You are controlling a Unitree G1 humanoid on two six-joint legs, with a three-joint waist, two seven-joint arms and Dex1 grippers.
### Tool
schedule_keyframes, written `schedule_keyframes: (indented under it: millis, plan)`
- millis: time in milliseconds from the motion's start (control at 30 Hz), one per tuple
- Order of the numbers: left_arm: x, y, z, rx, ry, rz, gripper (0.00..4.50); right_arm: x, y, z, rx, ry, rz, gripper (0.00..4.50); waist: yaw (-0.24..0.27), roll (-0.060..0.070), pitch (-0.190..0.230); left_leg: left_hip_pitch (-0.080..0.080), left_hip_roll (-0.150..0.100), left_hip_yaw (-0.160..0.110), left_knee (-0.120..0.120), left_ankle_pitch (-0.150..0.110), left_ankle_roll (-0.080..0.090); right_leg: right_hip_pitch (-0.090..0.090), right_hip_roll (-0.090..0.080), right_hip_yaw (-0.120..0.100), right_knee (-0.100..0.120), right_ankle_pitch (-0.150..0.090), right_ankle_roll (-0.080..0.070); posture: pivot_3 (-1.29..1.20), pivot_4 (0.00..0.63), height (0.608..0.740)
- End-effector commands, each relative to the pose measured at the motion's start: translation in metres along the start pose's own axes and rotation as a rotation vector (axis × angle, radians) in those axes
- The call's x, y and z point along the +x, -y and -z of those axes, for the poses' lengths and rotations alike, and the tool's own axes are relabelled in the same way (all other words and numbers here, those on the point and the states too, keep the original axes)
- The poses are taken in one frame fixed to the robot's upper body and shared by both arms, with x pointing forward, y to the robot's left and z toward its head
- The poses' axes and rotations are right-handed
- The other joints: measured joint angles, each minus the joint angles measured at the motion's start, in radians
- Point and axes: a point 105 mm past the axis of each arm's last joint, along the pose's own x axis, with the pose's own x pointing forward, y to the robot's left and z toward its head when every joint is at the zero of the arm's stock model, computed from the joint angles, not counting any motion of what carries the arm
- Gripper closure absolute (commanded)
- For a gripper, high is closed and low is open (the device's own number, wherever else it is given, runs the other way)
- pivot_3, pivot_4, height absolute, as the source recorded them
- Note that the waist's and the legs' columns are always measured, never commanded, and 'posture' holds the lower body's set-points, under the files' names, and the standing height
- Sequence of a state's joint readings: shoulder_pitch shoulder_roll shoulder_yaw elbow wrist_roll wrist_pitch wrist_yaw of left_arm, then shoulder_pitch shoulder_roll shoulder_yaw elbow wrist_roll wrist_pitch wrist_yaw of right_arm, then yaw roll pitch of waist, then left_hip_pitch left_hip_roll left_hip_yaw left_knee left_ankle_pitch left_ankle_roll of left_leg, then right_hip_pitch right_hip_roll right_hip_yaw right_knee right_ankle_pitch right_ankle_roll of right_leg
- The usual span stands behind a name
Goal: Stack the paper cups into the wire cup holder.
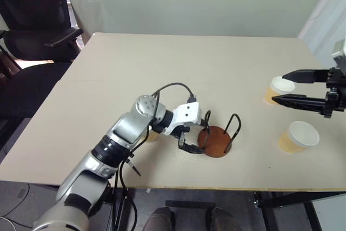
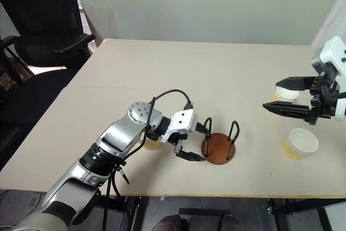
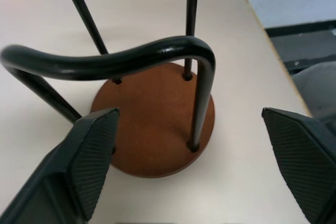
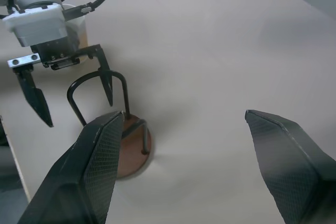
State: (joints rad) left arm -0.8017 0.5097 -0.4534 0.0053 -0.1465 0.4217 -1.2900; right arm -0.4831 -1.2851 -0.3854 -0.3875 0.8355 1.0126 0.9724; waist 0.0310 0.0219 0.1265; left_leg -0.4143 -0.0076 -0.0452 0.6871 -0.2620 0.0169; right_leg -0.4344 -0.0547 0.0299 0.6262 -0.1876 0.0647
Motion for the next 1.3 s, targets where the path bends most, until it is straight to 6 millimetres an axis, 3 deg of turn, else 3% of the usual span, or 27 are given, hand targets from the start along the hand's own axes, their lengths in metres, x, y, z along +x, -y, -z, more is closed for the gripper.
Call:
schedule_keyframes:
  millis: [33,300,500,767,967,1133,1267,1300]
  plan:
    - [-0.019,-0.007,-0.018,0.090,0.011,-0.029,0.02,-0.003,0.013,-0.005,-0.079,-0.005,0.072,0.67,-0.001,0.000,0.000,0.000,0.000,0.000,0.000,0.000,0.000,0.000,0.000,0.000,0.000,0.000,0.000,0.00,0.150,0.740]
    - [-0.057,-0.035,-0.040,0.086,0.085,-0.164,0.02,0.004,0.057,0.032,-0.214,-0.222,0.171,0.67,-0.004,0.000,0.000,0.000,0.000,0.000,0.002,-0.001,0.002,0.000,-0.001,0.000,0.000,0.001,-0.001,0.00,0.150,0.740]
    - [-0.080,-0.047,-0.051,0.061,0.155,-0.238,0.02,0.026,0.088,0.051,-0.274,-0.322,0.176,0.67,-0.014,0.000,0.000,0.000,0.001,0.000,0.001,-0.002,0.004,-0.001,-0.001,-0.001,0.001,0.002,-0.001,0.00,0.150,0.740]
    - [-0.083,-0.041,-0.046,0.057,0.144,-0.254,0.02,0.058,0.118,0.075,-0.269,-0.416,0.137,0.67,-0.019,0.001,0.000,-0.001,0.001,0.000,0.001,-0.002,0.004,-0.003,-0.001,-0.001,0.000,0.002,-0.001,0.00,0.150,0.740]
    - [-0.083,-0.036,-0.048,0.055,0.147,-0.255,0.02,0.067,0.136,0.094,-0.276,-0.519,0.168,0.67,-0.017,0.001,0.000,-0.003,0.001,-0.001,0.000,-0.003,0.003,-0.004,-0.001,-0.002,-0.001,0.002,-0.002,0.00,0.150,0.740]
    - [-0.083,-0.034,-0.048,0.048,0.146,-0.264,0.02,0.072,0.141,0.111,-0.266,-0.593,0.169,0.67,-0.017,0.001,0.000,-0.003,0.001,-0.001,-0.003,-0.003,0.002,-0.006,-0.001,-0.002,0.000,0.002,-0.003,0.00,0.150,0.740]
    - [-0.083,-0.032,-0.048,0.044,0.143,-0.270,0.02,0.080,0.140,0.112,-0.260,-0.590,0.167,0.67,-0.018,0.001,0.000,-0.004,0.001,0.000,-0.004,-0.002,0.000,-0.006,-0.001,-0.002,0.000,0.002,-0.003,0.00,0.150,0.740]
    - [-0.084,-0.032,-0.048,0.043,0.142,-0.270,0.00,0.081,0.140,0.112,-0.260,-0.587,0.164,0.85,-0.018,0.001,0.000,-0.004,0.001,0.000,-0.004,-0.002,0.000,-0.007,-0.001,-0.002,0.000,0.002,-0.004,0.00,0.150,0.740]
